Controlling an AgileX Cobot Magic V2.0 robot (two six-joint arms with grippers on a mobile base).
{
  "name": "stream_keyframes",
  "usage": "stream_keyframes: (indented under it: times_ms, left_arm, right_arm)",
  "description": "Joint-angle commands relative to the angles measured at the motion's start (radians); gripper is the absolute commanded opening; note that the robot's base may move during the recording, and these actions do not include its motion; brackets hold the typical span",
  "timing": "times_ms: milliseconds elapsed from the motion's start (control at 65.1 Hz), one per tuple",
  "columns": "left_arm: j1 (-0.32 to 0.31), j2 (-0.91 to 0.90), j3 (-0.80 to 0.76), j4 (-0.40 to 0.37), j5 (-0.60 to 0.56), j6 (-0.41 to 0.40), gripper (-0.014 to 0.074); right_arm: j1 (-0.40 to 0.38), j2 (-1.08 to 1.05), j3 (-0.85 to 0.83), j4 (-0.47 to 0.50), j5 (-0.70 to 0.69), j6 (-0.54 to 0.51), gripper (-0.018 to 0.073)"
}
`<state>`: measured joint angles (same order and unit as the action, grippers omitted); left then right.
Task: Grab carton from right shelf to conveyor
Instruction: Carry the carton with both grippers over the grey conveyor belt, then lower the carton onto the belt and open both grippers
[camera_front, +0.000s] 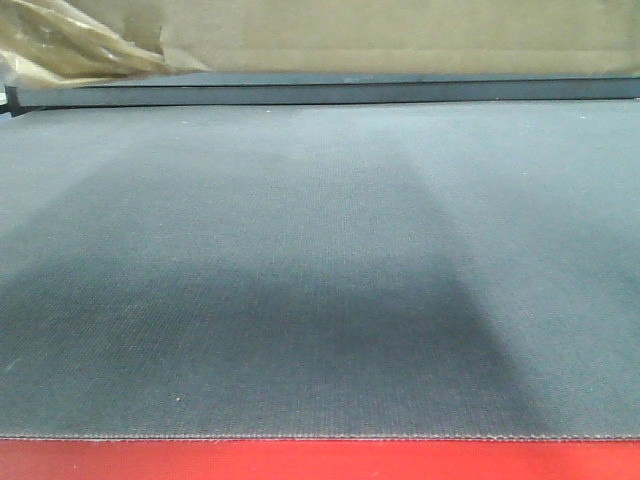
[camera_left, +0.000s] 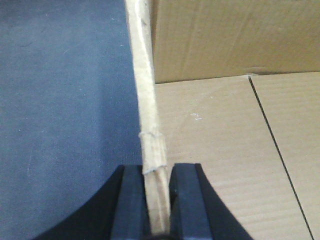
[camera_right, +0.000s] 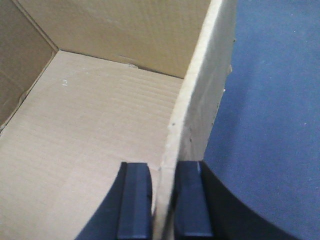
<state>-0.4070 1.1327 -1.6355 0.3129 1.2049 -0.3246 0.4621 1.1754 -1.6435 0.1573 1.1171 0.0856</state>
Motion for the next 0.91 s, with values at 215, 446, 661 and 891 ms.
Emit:
stream_keyframes:
  times_ms: [215, 446, 661, 891]
  left_arm:
    - [0.011, -0.011, -0.006, 0.125, -0.047, 0.008, -0.0009]
    - [0.013, 0.064, 0.04, 0.038, -0.173, 0.008, -0.0009]
    - [0.02, 0.169, 0.156, 0.034, -0.303, 0.003, -0.0009]
    - [0.101, 0.276, 0.235, 0.028, -0.425, -0.052, -0.0009]
  right_arm:
    - [-0.01, -0.021, -0.002, -0.079, -0.014, -0.023, -0.0069]
    - [-0.03, 0.049, -0.008, -0.187, -0.029, -0.023, -0.0069]
    - [-0.117, 0.202, -0.008, -0.178, -0.12, -0.023, -0.0069]
    - [-0.152, 0.381, -0.008, -0.176, -0.185, -0.023, -0.0069]
